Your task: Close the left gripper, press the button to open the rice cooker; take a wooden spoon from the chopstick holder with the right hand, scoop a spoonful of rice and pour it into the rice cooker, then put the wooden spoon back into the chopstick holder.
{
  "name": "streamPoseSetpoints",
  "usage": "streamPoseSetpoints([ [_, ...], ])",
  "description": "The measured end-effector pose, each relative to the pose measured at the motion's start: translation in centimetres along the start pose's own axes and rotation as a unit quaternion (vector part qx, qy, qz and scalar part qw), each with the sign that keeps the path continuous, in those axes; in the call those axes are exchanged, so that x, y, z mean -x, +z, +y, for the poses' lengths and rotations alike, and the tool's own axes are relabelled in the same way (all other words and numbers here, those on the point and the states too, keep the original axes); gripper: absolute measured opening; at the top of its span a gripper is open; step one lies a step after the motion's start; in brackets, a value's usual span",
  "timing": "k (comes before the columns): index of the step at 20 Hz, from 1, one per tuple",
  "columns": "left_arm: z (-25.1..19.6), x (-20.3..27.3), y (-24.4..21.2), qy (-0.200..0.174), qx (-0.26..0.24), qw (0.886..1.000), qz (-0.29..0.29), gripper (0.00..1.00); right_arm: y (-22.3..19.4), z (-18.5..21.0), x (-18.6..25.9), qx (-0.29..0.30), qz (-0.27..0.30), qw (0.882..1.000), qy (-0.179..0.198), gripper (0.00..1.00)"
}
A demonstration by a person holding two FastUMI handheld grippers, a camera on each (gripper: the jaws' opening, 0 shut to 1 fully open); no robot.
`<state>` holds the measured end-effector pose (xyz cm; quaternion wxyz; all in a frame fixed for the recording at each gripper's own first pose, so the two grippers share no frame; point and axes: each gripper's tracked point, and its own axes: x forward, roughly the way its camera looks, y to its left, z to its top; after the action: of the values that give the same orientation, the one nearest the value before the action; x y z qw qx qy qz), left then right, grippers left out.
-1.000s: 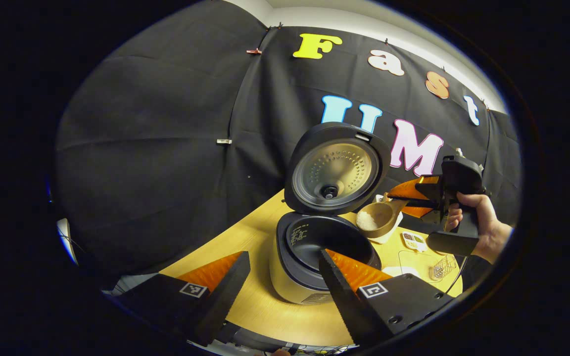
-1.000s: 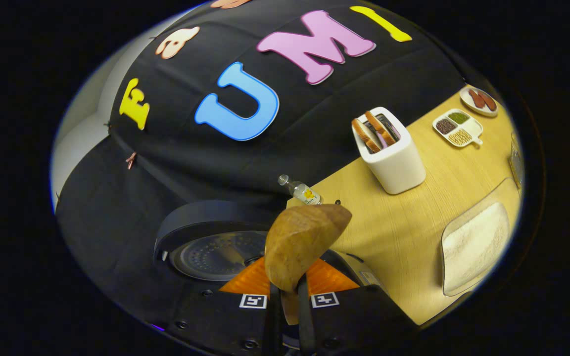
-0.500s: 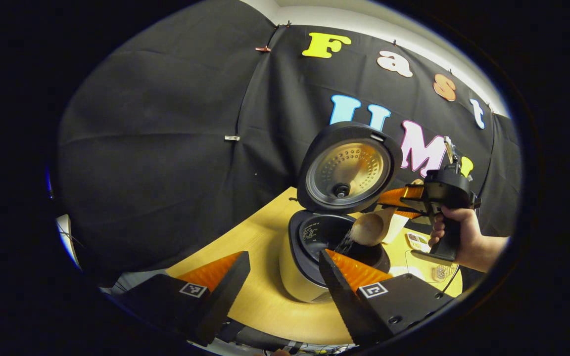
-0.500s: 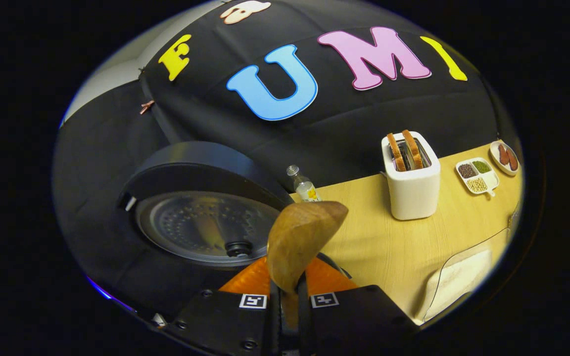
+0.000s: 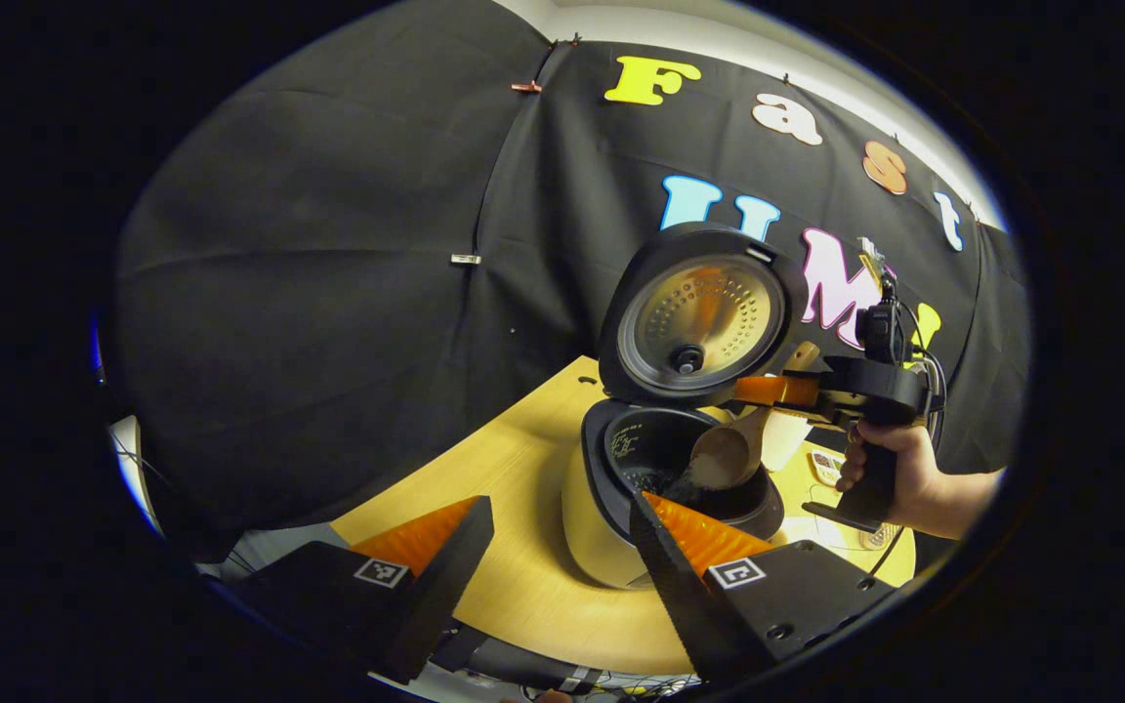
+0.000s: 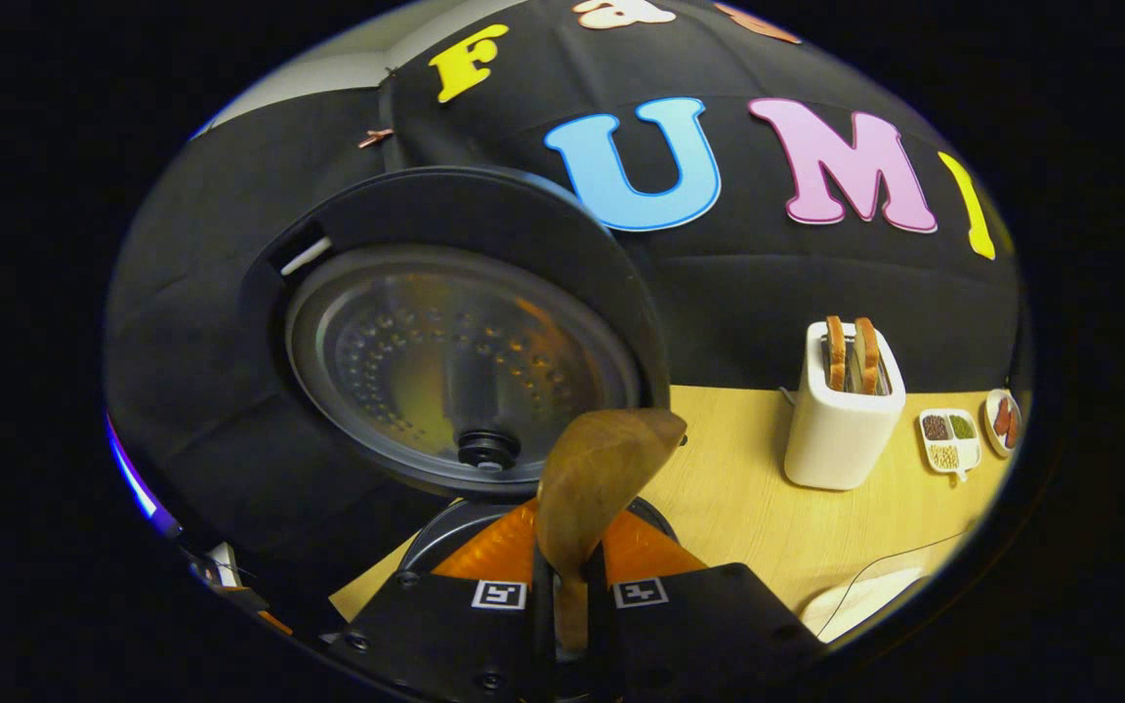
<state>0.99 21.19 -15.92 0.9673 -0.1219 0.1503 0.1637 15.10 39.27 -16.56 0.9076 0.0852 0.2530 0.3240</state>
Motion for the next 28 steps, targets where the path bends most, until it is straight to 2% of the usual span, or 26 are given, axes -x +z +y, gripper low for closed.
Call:
streamPoseSetpoints([
  [5,0.2,0.1,0.1,0.002,0.012,1.0,-0.003,0.96,-0.5,1.3,0.1,0.077,-0.004,0.997,0.02,0.17],
  [6,0.3,0.1,0.1,0.004,0.01,1.0,-0.005,0.96,-0.6,1.7,0.1,0.096,-0.005,0.995,0.027,0.12],
  [7,0.2,0.1,0.2,0.003,0.007,1.0,-0.006,0.96,-0.8,2.0,0.3,0.115,-0.007,0.993,0.034,0.17],
  [12,0.0,0.3,-0.1,-0.001,0.013,1.0,-0.004,0.95,-1.9,4.0,0.8,0.181,-0.009,0.981,0.071,0.17],
  [14,0.1,0.4,-0.2,0.0,0.013,1.0,-0.005,0.95,-2.0,4.5,1.2,0.217,-0.018,0.973,0.076,0.17],
  [18,0.3,0.7,-0.3,0.004,0.015,1.0,-0.005,0.95,-3.4,5.8,2.0,0.296,-0.023,0.95,0.092,0.18],
  [20,0.3,0.9,-0.6,0.005,0.018,1.0,-0.004,0.95,-4.0,6.1,2.1,0.305,-0.022,0.947,0.099,0.18],
  [22,0.2,1.1,-0.5,0.004,0.014,1.0,-0.005,0.95,-3.7,6.1,2.1,0.302,-0.023,0.948,0.096,0.17],
  [24,0.0,1.2,-0.5,0.004,0.004,1.0,-0.007,0.95,-3.1,5.1,1.8,0.267,-0.017,0.96,0.081,0.17],
  [25,-0.1,1.3,-0.2,0.004,-0.002,1.0,-0.012,0.92,-2.5,4.7,1.8,0.242,-0.017,0.967,0.075,0.18],
  [26,-0.4,1.3,0.2,0.003,-0.008,1.0,-0.016,0.95,-1.7,4.2,1.9,0.214,-0.018,0.974,0.068,0.18],
  [28,-1.2,1.3,0.6,-0.004,-0.017,1.0,-0.022,0.95,0.2,2.9,2.4,0.158,-0.024,0.986,0.051,0.17],
])
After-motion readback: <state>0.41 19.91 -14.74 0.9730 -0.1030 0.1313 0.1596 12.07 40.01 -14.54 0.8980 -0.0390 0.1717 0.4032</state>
